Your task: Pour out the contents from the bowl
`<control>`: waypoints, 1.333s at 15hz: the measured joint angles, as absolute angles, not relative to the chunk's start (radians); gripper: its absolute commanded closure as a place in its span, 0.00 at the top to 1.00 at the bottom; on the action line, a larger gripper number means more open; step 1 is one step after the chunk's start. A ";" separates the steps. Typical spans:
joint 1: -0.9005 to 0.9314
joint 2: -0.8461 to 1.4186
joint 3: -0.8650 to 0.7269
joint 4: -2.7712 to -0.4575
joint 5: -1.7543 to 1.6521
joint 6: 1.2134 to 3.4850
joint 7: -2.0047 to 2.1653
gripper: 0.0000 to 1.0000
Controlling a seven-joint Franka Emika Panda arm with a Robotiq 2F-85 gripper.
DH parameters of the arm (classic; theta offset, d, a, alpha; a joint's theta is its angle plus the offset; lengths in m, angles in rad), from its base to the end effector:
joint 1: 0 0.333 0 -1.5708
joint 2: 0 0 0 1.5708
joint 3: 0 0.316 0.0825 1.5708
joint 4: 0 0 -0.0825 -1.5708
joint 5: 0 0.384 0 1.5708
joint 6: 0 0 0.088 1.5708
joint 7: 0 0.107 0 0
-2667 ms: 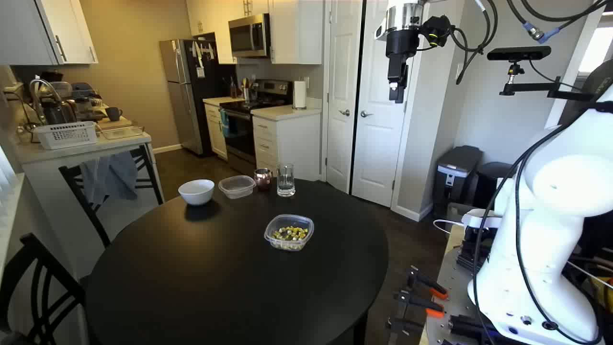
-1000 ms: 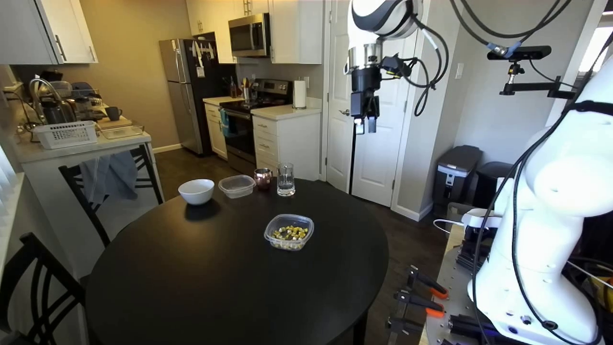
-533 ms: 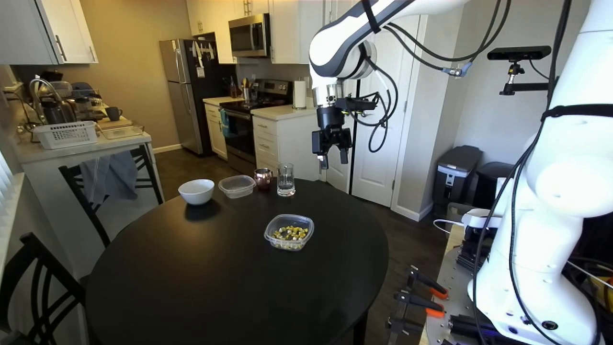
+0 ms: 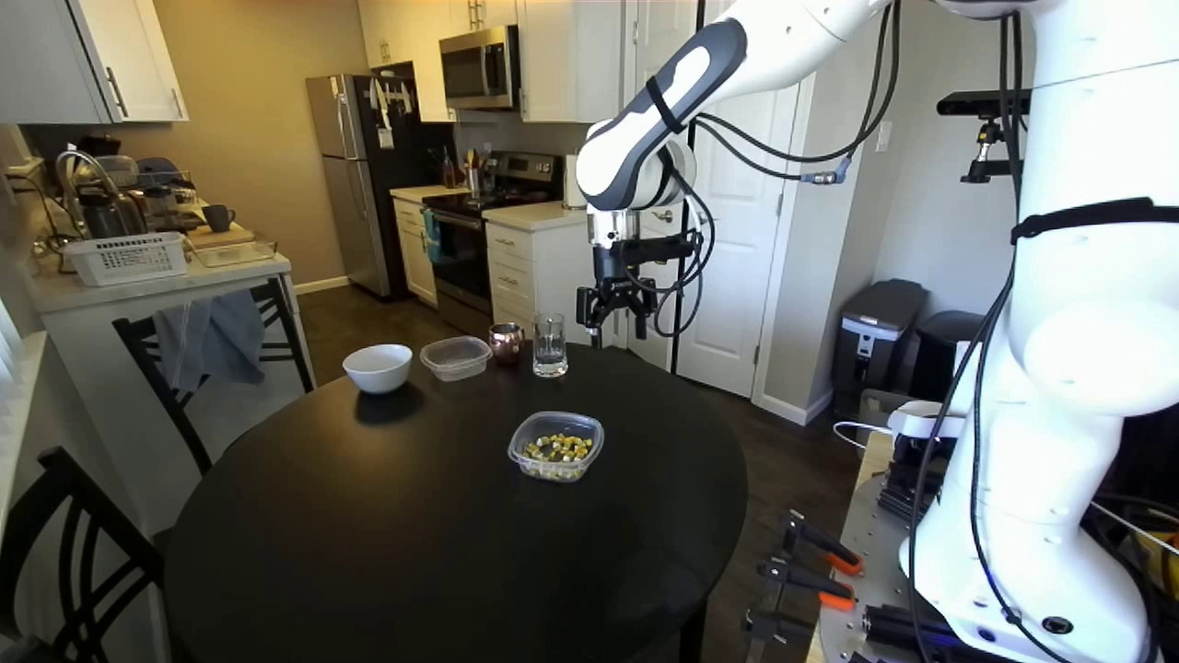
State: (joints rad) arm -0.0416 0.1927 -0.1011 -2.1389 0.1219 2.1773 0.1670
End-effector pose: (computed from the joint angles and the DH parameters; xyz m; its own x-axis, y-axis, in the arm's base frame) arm 0.5424 -0.0728 0.3037 0.9150 -0.3686 -0.1638 -0.3799 -0.9241 -0.0423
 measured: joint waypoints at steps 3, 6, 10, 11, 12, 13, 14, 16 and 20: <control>-0.031 0.261 -0.100 -2.137 0.083 2.326 0.243 1.00; -0.001 0.337 -0.102 -2.126 0.005 2.429 0.340 1.00; 0.058 0.434 -0.115 -2.081 -0.058 2.447 0.444 1.00; 0.071 0.457 -0.120 -2.070 -0.066 2.453 0.458 1.00; 0.083 0.480 -0.126 -2.059 -0.073 2.460 0.468 1.00; 0.093 0.502 -0.133 -2.047 -0.088 2.461 0.469 1.00; 0.101 0.522 -0.138 -2.038 -0.102 2.460 0.469 1.00; 0.111 0.560 -0.145 -2.016 -0.138 2.454 0.466 1.00; 0.137 0.606 -0.164 -1.996 -0.215 2.442 0.461 1.00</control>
State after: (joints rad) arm 0.1373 0.6055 -0.1641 -1.9958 -0.2148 2.4424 0.4613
